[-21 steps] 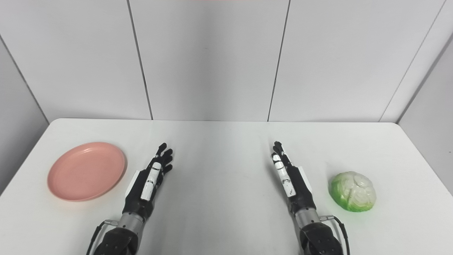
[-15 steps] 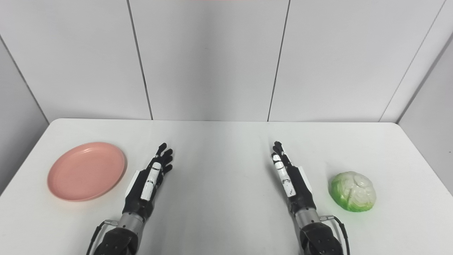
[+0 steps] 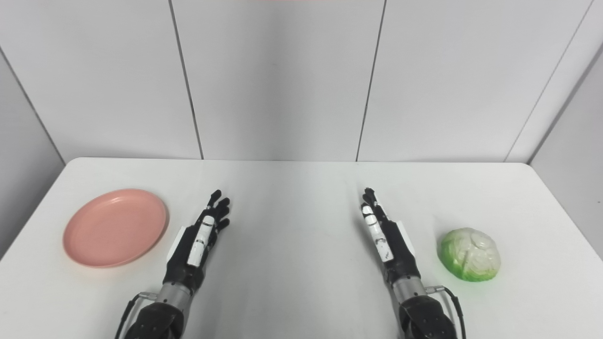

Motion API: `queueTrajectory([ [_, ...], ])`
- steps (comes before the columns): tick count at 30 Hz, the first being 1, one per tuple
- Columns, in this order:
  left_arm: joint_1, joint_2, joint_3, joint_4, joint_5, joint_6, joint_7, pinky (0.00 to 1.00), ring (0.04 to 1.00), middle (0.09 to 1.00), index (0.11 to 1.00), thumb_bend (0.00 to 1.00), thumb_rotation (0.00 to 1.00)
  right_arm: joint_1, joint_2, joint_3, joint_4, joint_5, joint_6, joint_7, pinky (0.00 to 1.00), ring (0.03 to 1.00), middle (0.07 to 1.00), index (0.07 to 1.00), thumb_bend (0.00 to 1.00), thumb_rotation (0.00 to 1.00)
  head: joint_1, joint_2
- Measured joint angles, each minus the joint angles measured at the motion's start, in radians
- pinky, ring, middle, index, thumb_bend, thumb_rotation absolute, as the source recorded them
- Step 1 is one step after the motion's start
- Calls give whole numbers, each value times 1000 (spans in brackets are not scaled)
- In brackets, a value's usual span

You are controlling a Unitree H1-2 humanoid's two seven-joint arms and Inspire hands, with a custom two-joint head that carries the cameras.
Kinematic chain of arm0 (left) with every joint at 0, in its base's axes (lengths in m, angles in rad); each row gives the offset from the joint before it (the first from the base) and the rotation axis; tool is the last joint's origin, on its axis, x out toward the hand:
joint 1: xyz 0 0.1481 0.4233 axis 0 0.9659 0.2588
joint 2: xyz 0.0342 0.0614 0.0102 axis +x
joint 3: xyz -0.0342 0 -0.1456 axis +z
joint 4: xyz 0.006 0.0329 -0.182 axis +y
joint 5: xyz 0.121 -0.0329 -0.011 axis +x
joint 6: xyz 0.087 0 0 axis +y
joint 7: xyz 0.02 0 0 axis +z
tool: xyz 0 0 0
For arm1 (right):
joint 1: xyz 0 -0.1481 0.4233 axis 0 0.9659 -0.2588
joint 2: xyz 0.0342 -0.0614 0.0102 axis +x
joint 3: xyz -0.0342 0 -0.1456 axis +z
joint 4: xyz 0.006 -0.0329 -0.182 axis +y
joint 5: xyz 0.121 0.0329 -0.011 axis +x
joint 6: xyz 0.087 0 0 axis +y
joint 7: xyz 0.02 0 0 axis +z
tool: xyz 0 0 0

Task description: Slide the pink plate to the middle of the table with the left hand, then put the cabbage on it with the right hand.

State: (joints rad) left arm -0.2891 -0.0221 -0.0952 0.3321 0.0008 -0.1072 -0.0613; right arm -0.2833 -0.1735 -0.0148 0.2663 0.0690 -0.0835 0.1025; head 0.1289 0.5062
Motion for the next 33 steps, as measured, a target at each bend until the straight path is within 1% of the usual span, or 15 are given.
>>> queueTrajectory([
  [8, -1, 0, 0, 1, 0, 0, 0, 955, 962, 954, 955, 464, 1000, 0, 0, 1, 0, 0, 0, 0, 973, 963, 978, 981, 214, 1000, 3, 0],
  [12, -1, -1, 0, 1, 0, 0, 0, 956, 963, 955, 959, 467, 1000, 0, -1, 1, 0, 1, 0, 0, 972, 963, 979, 980, 232, 1000, 11, -2],
  [14, -2, -1, 0, 2, 0, 0, 0, 959, 963, 954, 956, 486, 1000, 0, -1, 1, 1, 0, 0, 1, 979, 965, 980, 980, 247, 1000, 40, -6],
  [16, -4, -1, -1, 6, 0, 0, 1, 963, 964, 954, 954, 500, 1000, 0, -2, -1, 2, 8, 0, 4, 996, 972, 985, 988, 239, 1000, 43, -6],
  [17, -6, -1, -2, 8, 0, 0, 1, 966, 964, 954, 954, 501, 1000, 0, -1, -2, 2, 15, 0, 9, 997, 973, 985, 987, 232, 1000, 58, -8],
  [18, -8, -2, -2, 12, 1, -2, 2, 968, 965, 954, 953, 502, 1000, 0, -2, -3, 3, 18, 0, 11, 993, 970, 983, 984, 226, 1000, 96, -12],
  [19, -10, -3, -3, 17, 1, -5, 3, 970, 966, 953, 951, 505, 1000, 0, -4, -3, 4, 20, 0, 13, 995, 978, 989, 990, 216, 1000, 112, -14],
  [20, -13, -6, -4, 29, 2, -16, 7, 970, 967, 953, 951, 506, 1000, 0, -7, -4, 5, 24, 0, 17, 996, 980, 991, 992, 214, 1000, 112, -14],
  [22, -19, -15, -5, 45, 18, -34, 18, 971, 965, 953, 952, 509, 1000, 0, -17, -9, 8, 41, 0, 35, 1000, 994, 999, 999, 207, 1000, 170, -21],
  [24, -26, -22, -5, 65, 25, -53, 30, 972, 967, 956, 954, 515, 1000, 0, -29, -10, 12, 48, 0, 47, 1000, 994, 1000, 1000, 205, 1000, 170, -21],
  [26, -42, -26, -9, 95, 43, -65, 39, 971, 971, 961, 959, 529, 1000, 0, -39, -12, 18, 53, 0, 60, 1000, 994, 1000, 1000, 192, 1000, 204, -31],
  [30, -71, -31, -9, 140, 56, -80, 52, 969, 972, 965, 962, 539, 1000, 0, -41, -15, 21, 59, -2, 65, 1000, 998, 1000, 1000, 165, 1000, 212, -35],
  [33, -76, -32, -9, 145, 56, -82, 54, 969, 970, 966, 965, 539, 1000, 0, -42, -14, 22, 56, -8, 66, 1000, 1000, 1000, 1000, 156, 1000, 210, -35],
])
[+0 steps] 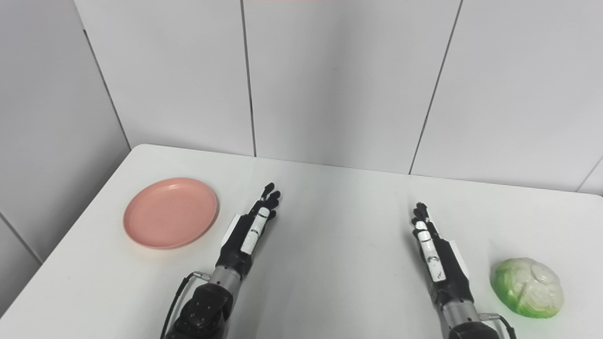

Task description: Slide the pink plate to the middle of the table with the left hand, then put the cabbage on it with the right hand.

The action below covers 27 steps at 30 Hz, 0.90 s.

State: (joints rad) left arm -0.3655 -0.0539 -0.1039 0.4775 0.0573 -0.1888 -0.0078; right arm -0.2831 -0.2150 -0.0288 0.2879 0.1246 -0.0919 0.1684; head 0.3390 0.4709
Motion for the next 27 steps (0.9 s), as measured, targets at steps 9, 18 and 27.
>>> queueTrajectory([
  [9, -3, -1, 1, 3, 0, 0, 0, 975, 972, 966, 967, 555, 1000, 0, -1, -2, 4, 0, -8, 10, 1000, 1000, 1000, 1000, 163, 1000, -2, -2],
  [18, -2, -3, 10, -4, -24, 5, -10, 978, 979, 971, 974, 520, 1000, 0, -1, -1, 2, 0, -7, 13, 1000, 1000, 1000, 1000, 179, 1000, -35, 14],
  [27, 26, 0, 20, -123, -82, 129, -29, 994, 962, 973, 972, 507, 1000, -9, 3, 2, 3, -6, -10, 16, 1000, 989, 1000, 1000, 153, 1000, -29, 20],
])
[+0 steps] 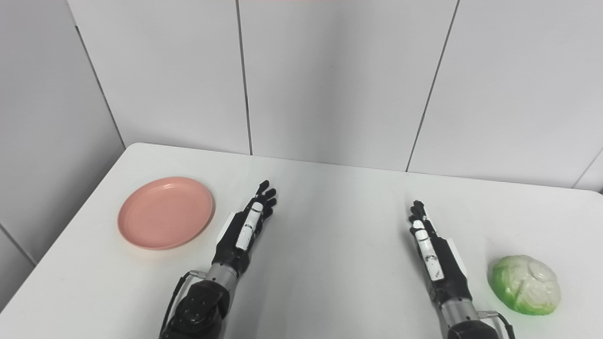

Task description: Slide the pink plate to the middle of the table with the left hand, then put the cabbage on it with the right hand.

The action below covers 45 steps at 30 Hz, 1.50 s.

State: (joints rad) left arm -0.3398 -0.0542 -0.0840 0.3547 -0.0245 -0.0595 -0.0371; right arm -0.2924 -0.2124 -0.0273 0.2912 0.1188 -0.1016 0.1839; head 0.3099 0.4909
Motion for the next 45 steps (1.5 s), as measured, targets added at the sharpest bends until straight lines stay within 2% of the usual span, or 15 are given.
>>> queueTrajectory([
  [5, 28, 0, -12, -81, -1, 48, -19, 1000, 980, 992, 998, 590, 1000, -4, 2, 0, 2, -1, -2, 0, 1000, 988, 1000, 1000, 159, 1000, 6, 5],
  [9, 37, 0, -3, -192, -17, 112, -33, 1000, 976, 994, 1000, 645, 1000, -6, 2, -1, 5, 0, -4, 2, 1000, 986, 1000, 1000, 160, 1000, 9, 3],
  [12, 32, 1, 26, -320, -66, 170, -42, 986, 970, 984, 990, 644, 1000, -7, 1, -1, 8, 0, -6, 3, 1000, 995, 1000, 1000, 173, 1000, 14, 5],
  [18, 7, 32, 87, -473, -109, 240, -39, 966, 951, 970, 971, 641, 1000, -10, -10, -1, 11, 2, -8, 21, 1000, 1000, 1000, 1000, 179, 1000, 26, -3],
  [23, -8, 55, 135, -570, -127, 255, -27, 959, 947, 969, 970, 642, 1000, -10, -10, -5, 13, 6, -7, 23, 1000, 1000, 1000, 1000, 154, 1000, 35, -3],
  [29, -25, 97, 221, -611, -157, 249, -11, 968, 971, 976, 970, 625, 1000, -14, -9, -6, 21, 18, -10, 24, 1000, 1000, 1000, 1000, 162, 1000, 40, -20],
  [33, -25, 143, 270, -639, -161, 241, 1, 968, 968, 973, 980, 610, 1000, -14, -10, -6, 23, 22, -12, 28, 1000, 1000, 1000, 1000, 167, 1000, 43, -23],
  [36, -25, 161, 332, -645, -183, 237, 26, 970, 974, 978, 988, 621, 1000, -14, -10, -6, 23, 20, -12, 27, 1000, 1000, 1000, 1000, 154, 1000, 44, -25],
  [40, -25, 197, 403, -630, -212, 214, 43, 971, 974, 981, 990, 614, 1000, -14, -10, -8, 27, 20, -18, 27, 1000, 1000, 1000, 1000, 134, 1000, 48, -38],
  [45, -25, 223, 454, -583, -245, 183, 57, 989, 971, 975, 974, 646, 1000, -14, -10, -9, 29, 20, -19, 26, 1000, 1000, 1000, 1000, 145, 1000, 55, -41],
])
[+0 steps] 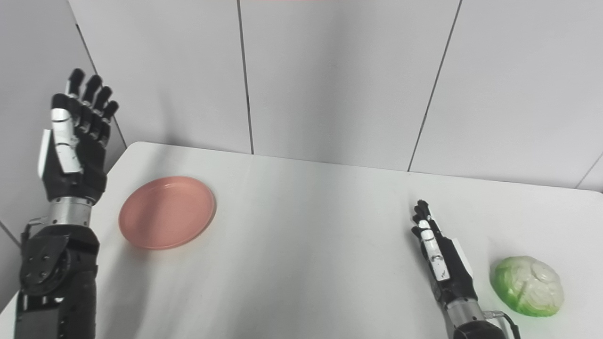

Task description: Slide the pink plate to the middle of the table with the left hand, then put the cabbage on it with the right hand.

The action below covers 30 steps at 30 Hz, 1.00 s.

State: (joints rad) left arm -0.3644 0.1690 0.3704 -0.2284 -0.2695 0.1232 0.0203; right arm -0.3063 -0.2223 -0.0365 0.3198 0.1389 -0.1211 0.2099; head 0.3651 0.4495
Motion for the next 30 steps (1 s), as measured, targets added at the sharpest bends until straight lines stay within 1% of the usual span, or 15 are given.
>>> queueTrajectory([
  [5, 0, 16, 42, 53, -28, -22, 11, 985, 976, 971, 958, 648, 1000, 0, 0, 0, 4, 3, -10, 6, 1000, 1000, 1000, 1000, 145, 1000, 5, 0],
  [10, 0, 31, 70, 92, -38, -41, 30, 992, 978, 972, 965, 644, 1000, 0, 0, -1, 6, -1, -12, 6, 1000, 1000, 1000, 1000, 133, 1000, 6, 2],
  [14, -1, 35, 88, 141, -39, -58, 50, 966, 961, 964, 968, 639, 1000, 0, 0, -1, 10, -9, -23, 6, 1000, 1000, 1000, 1000, 125, 1000, 6, 2],
  [19, -1, 49, 95, 185, -50, -61, 59, 964, 960, 964, 969, 640, 1000, 1, 0, -1, 7, -13, -25, 6, 1000, 1000, 1000, 1000, 117, 1000, 12, 6],
  [23, -2, 58, 99, 223, -70, -64, 59, 983, 969, 971, 978, 640, 1000, 3, 0, -2, 0, -10, -20, 7, 1000, 1000, 1000, 1000, 116, 1000, 14, 9],
  [30, -7, 66, 100, 318, -93, -73, 58, 983, 968, 967, 968, 616, 1000, 6, 0, -2, -18, -10, -2, 1, 1000, 1000, 1000, 1000, 126, 1000, 14, 9],
])
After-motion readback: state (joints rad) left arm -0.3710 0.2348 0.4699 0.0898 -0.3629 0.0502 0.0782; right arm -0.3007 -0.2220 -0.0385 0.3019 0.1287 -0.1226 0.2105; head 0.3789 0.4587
